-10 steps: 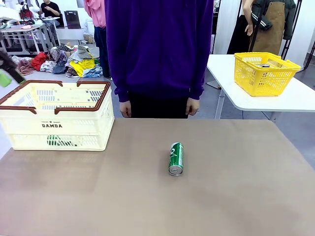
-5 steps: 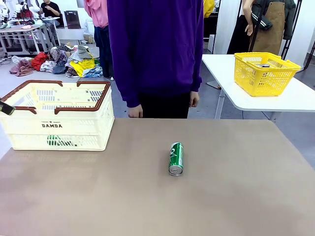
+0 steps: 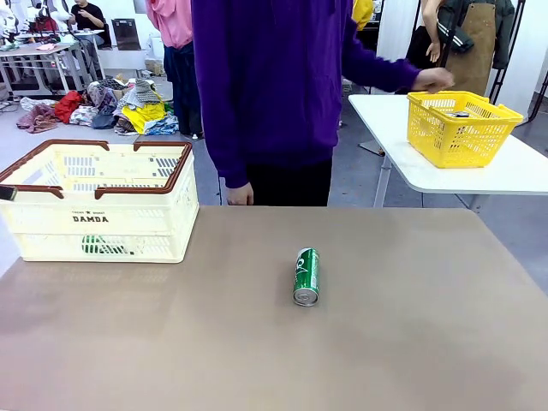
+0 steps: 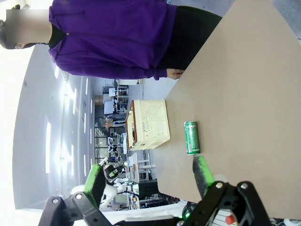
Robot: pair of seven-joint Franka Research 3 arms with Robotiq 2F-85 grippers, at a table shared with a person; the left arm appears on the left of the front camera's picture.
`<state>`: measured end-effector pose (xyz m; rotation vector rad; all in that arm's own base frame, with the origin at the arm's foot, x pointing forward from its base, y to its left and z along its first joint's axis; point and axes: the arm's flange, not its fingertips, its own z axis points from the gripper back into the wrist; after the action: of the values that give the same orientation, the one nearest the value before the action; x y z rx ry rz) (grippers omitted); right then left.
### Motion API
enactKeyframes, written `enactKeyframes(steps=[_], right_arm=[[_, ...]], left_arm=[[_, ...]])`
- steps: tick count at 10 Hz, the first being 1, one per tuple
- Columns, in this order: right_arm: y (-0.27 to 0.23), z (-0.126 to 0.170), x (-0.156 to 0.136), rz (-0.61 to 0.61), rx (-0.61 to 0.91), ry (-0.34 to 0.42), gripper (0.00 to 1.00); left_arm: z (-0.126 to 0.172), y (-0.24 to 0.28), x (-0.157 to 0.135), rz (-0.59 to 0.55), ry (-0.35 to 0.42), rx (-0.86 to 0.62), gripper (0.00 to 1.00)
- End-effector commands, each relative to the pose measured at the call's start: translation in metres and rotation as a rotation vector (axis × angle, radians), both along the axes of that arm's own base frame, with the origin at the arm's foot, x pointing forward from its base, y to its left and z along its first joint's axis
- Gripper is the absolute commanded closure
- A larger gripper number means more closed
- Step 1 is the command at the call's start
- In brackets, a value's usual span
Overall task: Place the drinks into the Shopping basket.
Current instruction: Pick up one drink and place it into the Shopping basket.
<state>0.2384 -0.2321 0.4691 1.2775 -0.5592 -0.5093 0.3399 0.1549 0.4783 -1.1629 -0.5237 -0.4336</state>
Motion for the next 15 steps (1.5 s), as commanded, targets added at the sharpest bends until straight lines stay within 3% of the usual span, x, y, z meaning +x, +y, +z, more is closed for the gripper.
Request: enactKeyframes(steps=[1, 13, 14, 15], right_arm=[[-0.001, 0.003, 0.001, -0.002, 0.011, -0.026, 0.0], [-0.001, 0.003, 0.001, -0.002, 0.011, -0.026, 0.0], [-0.001, 0.003, 0.001, -0.002, 0.011, -0.026, 0.0], [-0.001, 0.003, 0.001, -0.002, 0.011, -0.026, 0.0]], left_arm=[[0.013, -0.011, -0.014, -0.044, -0.048, 0.083, 0.0], [0.013, -0.011, -0.014, -0.044, -0.048, 0.083, 0.0], [0.017, -0.012, -0.012, -0.045, -0.033, 0.08, 0.0], [0.02, -0.029, -0.007, 0.028, 0.079, 0.113, 0.0]])
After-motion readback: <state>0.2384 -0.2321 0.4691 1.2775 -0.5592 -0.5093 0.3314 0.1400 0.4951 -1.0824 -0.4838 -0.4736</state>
